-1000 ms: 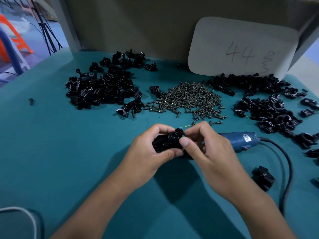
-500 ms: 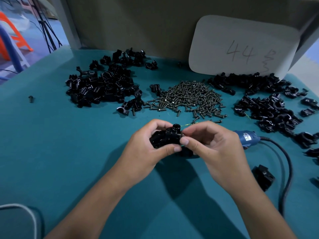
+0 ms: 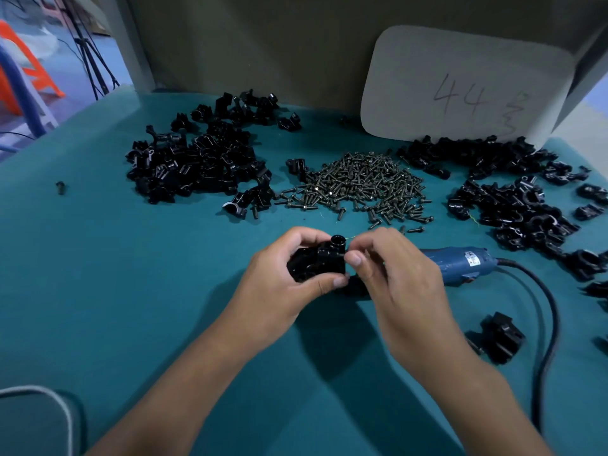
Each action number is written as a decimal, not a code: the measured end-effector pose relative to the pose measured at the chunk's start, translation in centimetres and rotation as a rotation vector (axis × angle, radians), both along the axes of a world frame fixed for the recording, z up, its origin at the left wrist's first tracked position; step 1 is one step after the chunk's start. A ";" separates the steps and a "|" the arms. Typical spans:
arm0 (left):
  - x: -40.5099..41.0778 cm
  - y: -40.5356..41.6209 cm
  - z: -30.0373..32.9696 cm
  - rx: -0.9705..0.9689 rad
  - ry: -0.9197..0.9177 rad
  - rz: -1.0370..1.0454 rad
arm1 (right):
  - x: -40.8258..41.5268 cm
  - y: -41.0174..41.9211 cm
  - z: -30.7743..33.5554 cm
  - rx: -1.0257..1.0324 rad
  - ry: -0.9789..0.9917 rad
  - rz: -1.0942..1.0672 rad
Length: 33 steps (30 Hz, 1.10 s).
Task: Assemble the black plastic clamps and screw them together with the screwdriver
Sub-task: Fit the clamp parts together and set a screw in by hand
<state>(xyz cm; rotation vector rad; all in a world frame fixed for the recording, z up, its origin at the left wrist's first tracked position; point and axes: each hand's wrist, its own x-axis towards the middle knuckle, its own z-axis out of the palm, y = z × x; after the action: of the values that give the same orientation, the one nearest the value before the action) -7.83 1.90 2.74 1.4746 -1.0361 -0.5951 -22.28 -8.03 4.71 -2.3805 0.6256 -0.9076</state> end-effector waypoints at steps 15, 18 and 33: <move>-0.1 -0.2 -0.2 -0.006 0.203 -0.119 | -0.4 0.0 1.0 0.165 0.100 0.025; -0.3 -0.1 0.2 -0.027 0.182 -0.108 | -0.7 -0.2 1.2 0.178 0.074 0.063; 0.5 0.1 0.1 -0.039 0.086 -0.046 | -0.2 1.0 -0.1 -0.018 0.110 0.079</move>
<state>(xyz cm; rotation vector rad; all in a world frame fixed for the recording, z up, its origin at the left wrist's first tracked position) -7.37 1.96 2.81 1.3826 -1.0115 -0.6619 -22.45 -7.02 4.65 -2.4659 0.5630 -0.7563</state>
